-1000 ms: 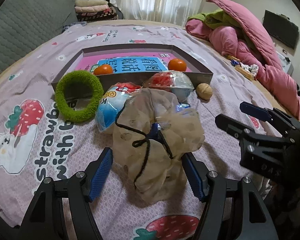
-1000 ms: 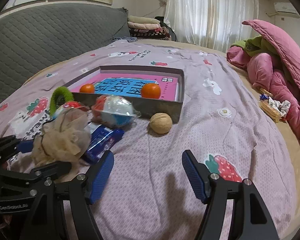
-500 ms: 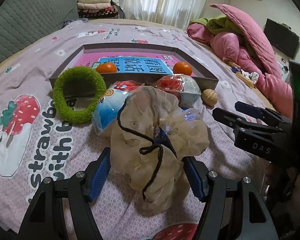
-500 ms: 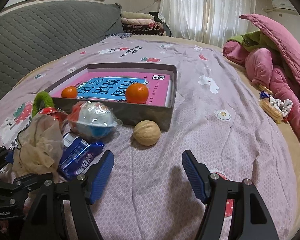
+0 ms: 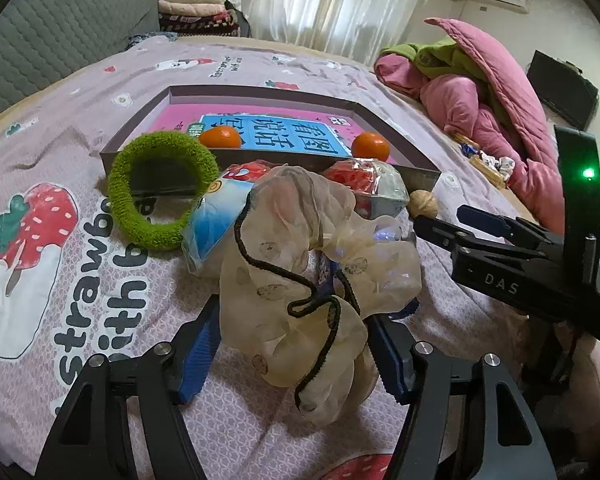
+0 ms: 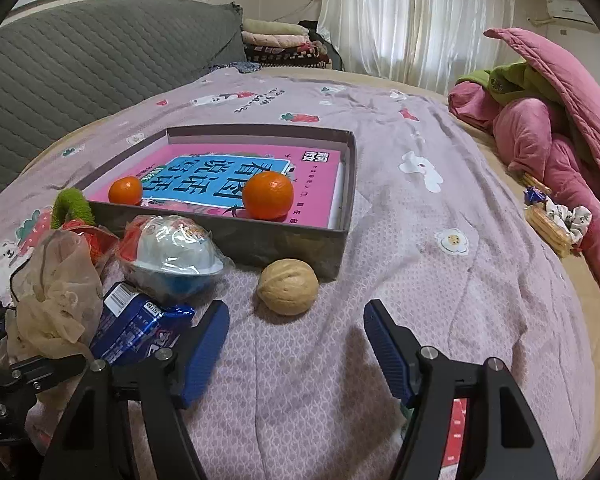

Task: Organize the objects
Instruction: 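Grasp the mesh bag with the left gripper and lift it, then grasp the walnut with the right gripper while the left gripper holds the mesh bag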

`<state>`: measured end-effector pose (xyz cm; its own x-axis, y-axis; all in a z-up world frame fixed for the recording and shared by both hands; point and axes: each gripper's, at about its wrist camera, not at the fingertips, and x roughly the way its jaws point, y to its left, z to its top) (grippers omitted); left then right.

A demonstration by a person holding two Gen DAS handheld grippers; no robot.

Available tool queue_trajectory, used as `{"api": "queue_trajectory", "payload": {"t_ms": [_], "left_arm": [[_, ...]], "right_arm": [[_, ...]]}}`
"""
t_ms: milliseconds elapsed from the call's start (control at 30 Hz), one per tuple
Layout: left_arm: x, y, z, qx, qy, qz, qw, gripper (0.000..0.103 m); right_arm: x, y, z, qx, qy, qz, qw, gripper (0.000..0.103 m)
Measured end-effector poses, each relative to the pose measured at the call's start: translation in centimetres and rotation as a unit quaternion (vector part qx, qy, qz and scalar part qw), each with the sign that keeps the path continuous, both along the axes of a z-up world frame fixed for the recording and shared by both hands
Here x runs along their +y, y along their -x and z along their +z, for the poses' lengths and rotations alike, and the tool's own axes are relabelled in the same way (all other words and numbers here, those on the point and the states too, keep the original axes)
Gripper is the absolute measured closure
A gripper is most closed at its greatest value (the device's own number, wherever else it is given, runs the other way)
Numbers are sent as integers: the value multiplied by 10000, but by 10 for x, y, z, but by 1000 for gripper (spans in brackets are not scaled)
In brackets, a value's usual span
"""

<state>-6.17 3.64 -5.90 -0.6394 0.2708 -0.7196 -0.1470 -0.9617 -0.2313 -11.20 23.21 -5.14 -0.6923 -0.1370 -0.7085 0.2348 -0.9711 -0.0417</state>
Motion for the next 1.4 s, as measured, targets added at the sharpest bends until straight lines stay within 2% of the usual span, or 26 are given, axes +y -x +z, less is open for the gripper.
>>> {"api": "queue_trajectory", "payload": {"t_ms": [400,600,667,867,933,1167,1300,1400], "left_arm": [[1,4,-2,22,-27,-34,10000,34],[2,5,-2,20,-100,-75,9999,40],[3,5,-2,19,-114,-85,9999,42],[4,6,-1,10,-180,-138,9997,50],[5,6,-1,7,-213,-176,9996,56],[7,5,-1,1,-248,-284,9993,69],[8,3,-1,17,-242,-354,9991,81],[7,0,1,60,-239,-372,9990,85]], "right_arm": [[-7,12,-7,-66,-66,55,9999,50],[-11,16,-9,-98,-116,86,9998,60],[-13,17,-9,-113,-136,110,9998,66],[-15,18,-10,-104,-145,138,9997,67],[-15,18,-9,-88,-113,143,9998,67],[-16,13,-8,-31,-97,208,9997,67],[-14,10,-6,-38,6,236,9997,67],[-13,6,-4,-6,55,271,9996,67]]}}
